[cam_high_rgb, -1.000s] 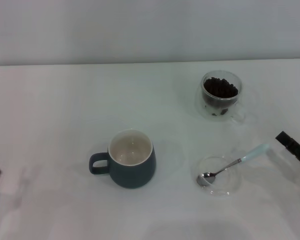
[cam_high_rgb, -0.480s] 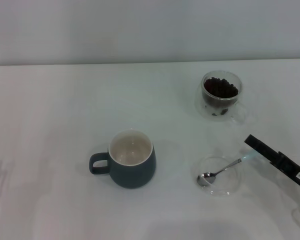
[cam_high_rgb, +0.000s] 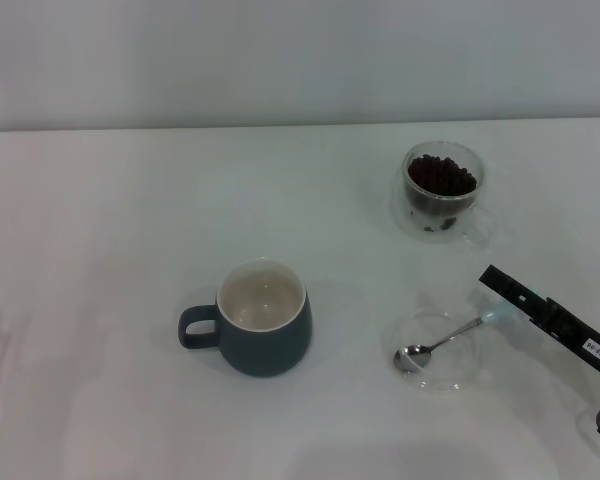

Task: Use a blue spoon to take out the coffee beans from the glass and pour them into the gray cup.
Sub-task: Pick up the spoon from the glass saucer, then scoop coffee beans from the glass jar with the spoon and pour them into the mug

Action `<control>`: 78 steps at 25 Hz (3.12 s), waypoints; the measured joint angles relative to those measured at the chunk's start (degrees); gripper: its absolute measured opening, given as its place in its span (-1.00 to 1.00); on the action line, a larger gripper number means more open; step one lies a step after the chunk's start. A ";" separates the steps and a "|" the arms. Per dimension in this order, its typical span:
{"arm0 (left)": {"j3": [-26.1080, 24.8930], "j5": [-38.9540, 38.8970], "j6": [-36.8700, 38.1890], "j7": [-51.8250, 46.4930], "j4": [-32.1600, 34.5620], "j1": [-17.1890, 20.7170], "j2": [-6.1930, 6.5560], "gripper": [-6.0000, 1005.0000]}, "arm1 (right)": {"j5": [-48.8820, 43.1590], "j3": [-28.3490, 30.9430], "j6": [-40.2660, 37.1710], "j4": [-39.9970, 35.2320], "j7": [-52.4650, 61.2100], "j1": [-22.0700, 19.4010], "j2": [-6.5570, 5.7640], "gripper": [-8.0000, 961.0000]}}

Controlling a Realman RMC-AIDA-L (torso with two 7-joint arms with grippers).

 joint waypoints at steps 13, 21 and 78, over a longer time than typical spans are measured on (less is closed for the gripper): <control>-0.44 -0.13 0.04 -0.01 -0.01 0.25 -0.12 0.57 | -0.26 -0.76 -0.30 0.56 4.57 -0.48 -0.14 0.12; -0.43 -0.15 0.13 -0.01 0.06 0.55 -0.11 0.57 | -0.18 -0.74 -3.25 0.75 5.98 -0.56 -0.29 -0.50; -0.52 -0.06 -9.60 -8.46 0.43 -3.49 -0.25 0.57 | -0.63 15.43 -3.26 -1.73 -31.53 16.55 -3.99 -0.68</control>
